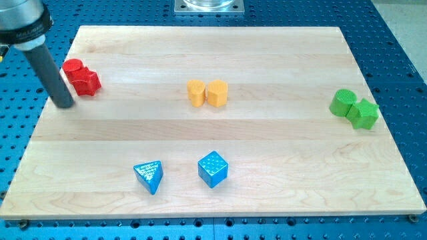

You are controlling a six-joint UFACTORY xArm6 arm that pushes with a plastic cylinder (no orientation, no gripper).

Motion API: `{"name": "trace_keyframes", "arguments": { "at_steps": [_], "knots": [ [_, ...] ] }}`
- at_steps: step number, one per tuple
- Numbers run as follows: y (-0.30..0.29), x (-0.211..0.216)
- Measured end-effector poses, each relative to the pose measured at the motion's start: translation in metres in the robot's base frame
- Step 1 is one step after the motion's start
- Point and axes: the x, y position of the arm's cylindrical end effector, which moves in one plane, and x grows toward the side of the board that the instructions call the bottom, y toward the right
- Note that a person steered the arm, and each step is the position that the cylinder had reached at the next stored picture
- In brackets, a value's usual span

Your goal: Move red blocks towards top left corner of the board

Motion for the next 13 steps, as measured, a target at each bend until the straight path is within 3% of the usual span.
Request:
{"name": "trace_keyframes", "arguments": {
  "at_steps": [1, 2, 4, 5, 7, 8, 9, 10, 11, 13],
  "knots": [
    [0.018, -0.053],
    [0.006, -0.005],
    [0.048, -0.081],
    [0.068, -0.057],
    [0.036, -0.072],
    [0.019, -0.006],
    [-0.021, -0.034],
    [0.012, -0.084],
    [0.052, -0.069],
    [0.027, 0.044]
  ]
}}
